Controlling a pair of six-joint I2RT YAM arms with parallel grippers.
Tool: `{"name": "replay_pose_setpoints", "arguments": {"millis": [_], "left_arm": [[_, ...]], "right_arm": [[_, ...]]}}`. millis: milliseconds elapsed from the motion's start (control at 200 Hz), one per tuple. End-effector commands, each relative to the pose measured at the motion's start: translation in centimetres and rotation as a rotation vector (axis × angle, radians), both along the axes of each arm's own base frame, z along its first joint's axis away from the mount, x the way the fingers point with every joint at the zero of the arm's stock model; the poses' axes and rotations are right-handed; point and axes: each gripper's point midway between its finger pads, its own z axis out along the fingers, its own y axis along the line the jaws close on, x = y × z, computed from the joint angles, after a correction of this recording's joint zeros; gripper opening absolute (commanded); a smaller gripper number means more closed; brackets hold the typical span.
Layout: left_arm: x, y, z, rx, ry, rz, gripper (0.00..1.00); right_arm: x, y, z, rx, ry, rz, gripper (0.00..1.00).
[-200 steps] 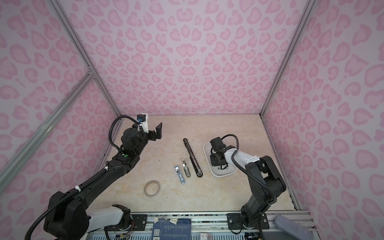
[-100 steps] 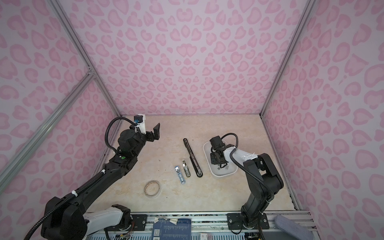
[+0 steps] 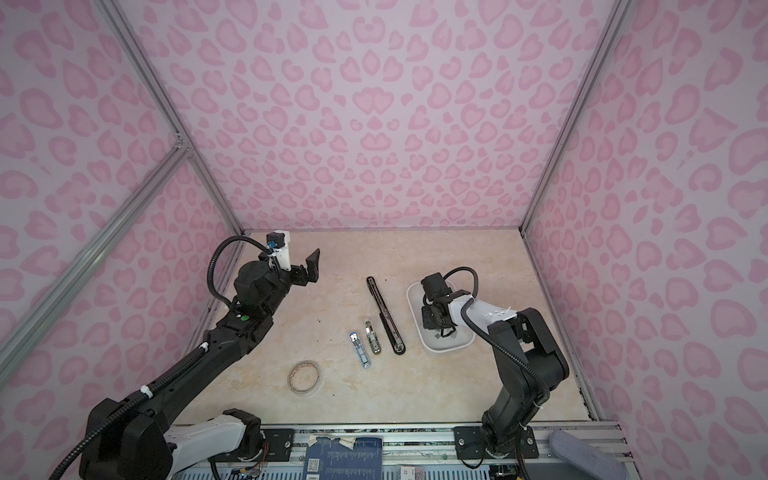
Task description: Load the staples into the stapler
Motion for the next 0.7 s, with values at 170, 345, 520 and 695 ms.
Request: {"name": "replay_pose_setpoints", "arguments": {"millis": [170,345,520,695], "left_arm": [[-0.4,-1.3,-0.2,0.003,0.030,-0.082,0.99],[-0.7,-2.6,-0.8,0.024,0.077,-0.158,0.99],[-1.4,-4.4,-2.1,0.048,0.148,-0.274,1.00],[-1.4,-5.0,-2.7,0.053,0.180,-0.308,0.99]], "right_arm": [[0.5,0.2,-0.9,-0.005,0.005,0.005,0.30],[1.2,0.2,-0.8,-0.008,-0.005,-0.004,0.30],[1.7,-0.1,-0.9,-0.003,-0.012,-0.021,0.30],[2.0,-0.1,-0.9,-0.003,-0.015,-0.025,0.29]]}}
